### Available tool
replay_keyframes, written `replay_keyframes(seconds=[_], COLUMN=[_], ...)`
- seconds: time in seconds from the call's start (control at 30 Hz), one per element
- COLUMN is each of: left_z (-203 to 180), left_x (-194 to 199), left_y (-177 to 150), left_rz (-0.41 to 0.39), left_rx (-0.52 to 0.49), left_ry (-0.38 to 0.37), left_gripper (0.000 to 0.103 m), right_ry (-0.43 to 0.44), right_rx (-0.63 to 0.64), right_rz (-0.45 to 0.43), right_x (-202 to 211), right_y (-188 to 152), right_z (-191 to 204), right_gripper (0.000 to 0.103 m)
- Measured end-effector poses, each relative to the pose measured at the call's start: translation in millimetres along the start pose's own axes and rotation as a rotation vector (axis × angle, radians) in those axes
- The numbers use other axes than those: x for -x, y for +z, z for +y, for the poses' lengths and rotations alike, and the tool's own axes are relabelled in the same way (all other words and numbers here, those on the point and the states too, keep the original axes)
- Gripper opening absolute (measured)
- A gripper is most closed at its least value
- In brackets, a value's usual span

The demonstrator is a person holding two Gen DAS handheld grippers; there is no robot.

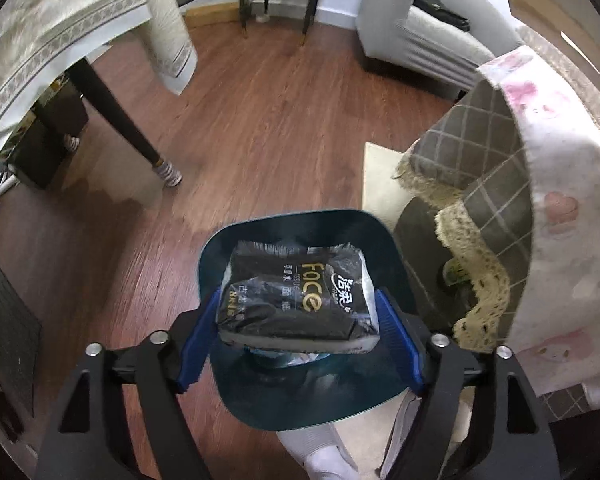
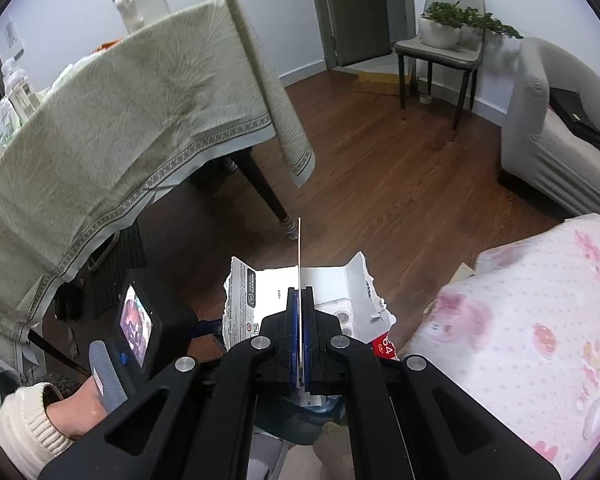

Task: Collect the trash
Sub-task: 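Carry the black packet and card box over the teal bin, then open the left gripper to drop the packet while the right gripper drops the card box into the bin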

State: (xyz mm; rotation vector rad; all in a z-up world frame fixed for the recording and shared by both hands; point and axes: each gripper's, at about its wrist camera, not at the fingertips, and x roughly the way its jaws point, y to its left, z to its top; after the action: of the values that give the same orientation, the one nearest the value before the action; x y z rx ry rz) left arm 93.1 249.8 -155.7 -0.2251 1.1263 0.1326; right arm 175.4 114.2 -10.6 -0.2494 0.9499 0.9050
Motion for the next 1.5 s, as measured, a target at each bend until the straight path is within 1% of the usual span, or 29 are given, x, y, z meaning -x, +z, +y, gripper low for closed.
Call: replay_keyframes(seconds=[0.07, 0.13, 0.27, 0.37, 0.47, 0.57, 0.6, 0.7, 0.8, 0.9, 1.0, 1.17, 1.3, 1.33, 1.37, 1.4, 1.43, 1.5], left_z=[4, 10, 17, 25, 33, 36, 37, 39, 40, 44, 43, 40, 38, 37, 36, 36, 34, 31], left_x=[2, 7, 18, 29, 45, 59, 64, 75, 84, 94, 105, 117, 129, 133, 136, 140, 143, 149], left_y=[-2, -3, -4, -4, -3, -2, -1, 1, 4, 7, 11, 16, 19, 21, 22, 22, 24, 26], left_rz=[-0.001, -0.007, -0.036, -0.07, -0.113, -0.152, -0.165, -0.195, -0.221, -0.248, -0.278, -0.31, -0.338, -0.349, -0.357, -0.362, -0.37, -0.387], left_rx=[0.001, 0.013, 0.022, 0.037, 0.059, 0.07, 0.075, 0.079, 0.094, 0.116, 0.119, 0.132, 0.143, 0.144, 0.143, 0.143, 0.141, 0.134], left_ry=[0.012, 0.002, 0.009, 0.0, -0.013, -0.027, -0.033, -0.045, -0.054, -0.071, -0.07, -0.082, -0.095, -0.1, -0.103, -0.106, -0.112, -0.11], left_gripper=[0.08, 0.08, 0.08, 0.08, 0.077, 0.07, 0.068, 0.056, 0.051, 0.05, 0.047, 0.047, 0.047, 0.047, 0.047, 0.047, 0.047, 0.047], right_ry=[-0.003, -0.005, -0.011, -0.019, -0.029, -0.041, -0.042, -0.05, -0.059, -0.036, -0.055, -0.063, -0.085, -0.088, -0.093, -0.102, -0.106, -0.102], right_rx=[0.004, 0.006, 0.012, 0.018, 0.034, 0.05, 0.053, 0.061, 0.062, 0.045, 0.077, 0.098, 0.118, 0.119, 0.121, 0.125, 0.129, 0.13], right_rz=[0.018, 0.036, 0.066, 0.102, 0.146, 0.192, 0.206, 0.249, 0.278, 0.305, 0.331, 0.362, 0.385, 0.397, 0.4, 0.399, 0.397, 0.39], right_x=[-8, -15, -28, -41, -57, -72, -77, -92, -102, -109, -116, -126, -133, -135, -135, -135, -134, -130], right_y=[0, 0, -1, -3, -7, -13, -16, -23, -28, -35, -42, -49, -54, -57, -58, -59, -58, -58], right_z=[3, 7, 13, 18, 23, 28, 29, 29, 27, 25, 29, 32, 33, 33, 32, 32, 32, 31], right_gripper=[0.002, 0.002, 0.002, 0.002, 0.002, 0.002, 0.002, 0.002, 0.002, 0.002, 0.002, 0.003, 0.004, 0.013, 0.035, 0.045, 0.053, 0.053])
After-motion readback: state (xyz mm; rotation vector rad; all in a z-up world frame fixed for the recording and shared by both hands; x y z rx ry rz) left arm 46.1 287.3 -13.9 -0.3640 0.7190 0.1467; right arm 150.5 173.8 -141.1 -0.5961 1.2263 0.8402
